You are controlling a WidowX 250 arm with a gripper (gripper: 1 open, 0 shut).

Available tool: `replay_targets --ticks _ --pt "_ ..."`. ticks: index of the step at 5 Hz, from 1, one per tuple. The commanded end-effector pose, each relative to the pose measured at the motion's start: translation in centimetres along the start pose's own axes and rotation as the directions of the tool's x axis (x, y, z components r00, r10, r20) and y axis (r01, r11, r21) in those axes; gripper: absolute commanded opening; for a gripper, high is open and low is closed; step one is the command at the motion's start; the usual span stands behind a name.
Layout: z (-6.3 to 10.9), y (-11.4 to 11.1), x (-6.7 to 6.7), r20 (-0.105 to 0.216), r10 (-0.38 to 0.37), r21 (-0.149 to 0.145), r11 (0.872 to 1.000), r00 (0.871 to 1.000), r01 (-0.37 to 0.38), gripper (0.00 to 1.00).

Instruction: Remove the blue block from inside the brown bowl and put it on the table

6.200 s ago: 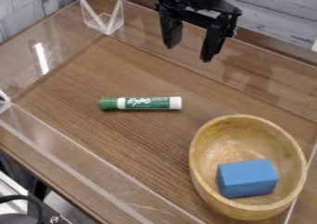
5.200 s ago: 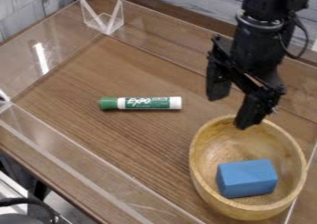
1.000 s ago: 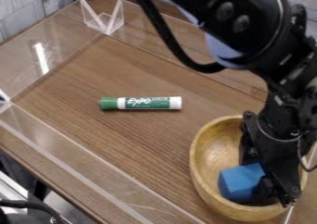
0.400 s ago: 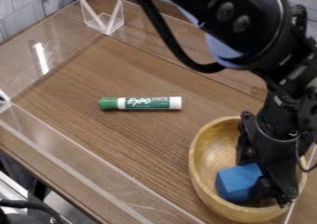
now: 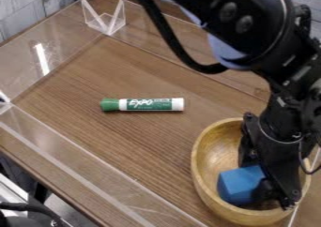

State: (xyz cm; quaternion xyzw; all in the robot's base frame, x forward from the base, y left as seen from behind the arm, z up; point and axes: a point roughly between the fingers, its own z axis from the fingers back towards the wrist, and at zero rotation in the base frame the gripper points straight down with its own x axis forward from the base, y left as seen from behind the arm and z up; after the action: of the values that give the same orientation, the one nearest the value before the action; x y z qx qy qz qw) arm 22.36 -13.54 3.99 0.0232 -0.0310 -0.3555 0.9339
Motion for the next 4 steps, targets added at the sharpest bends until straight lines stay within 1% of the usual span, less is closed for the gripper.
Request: replay_targets --ticks 1,4 --pt "1.27 0.44 0.51 0.046 0.005 0.014 1.000 0.999 -0.006 0.00" --pt "1.19 0.70 0.24 0.042 0.011 0.020 1.000 0.999 -0.011 0.00"
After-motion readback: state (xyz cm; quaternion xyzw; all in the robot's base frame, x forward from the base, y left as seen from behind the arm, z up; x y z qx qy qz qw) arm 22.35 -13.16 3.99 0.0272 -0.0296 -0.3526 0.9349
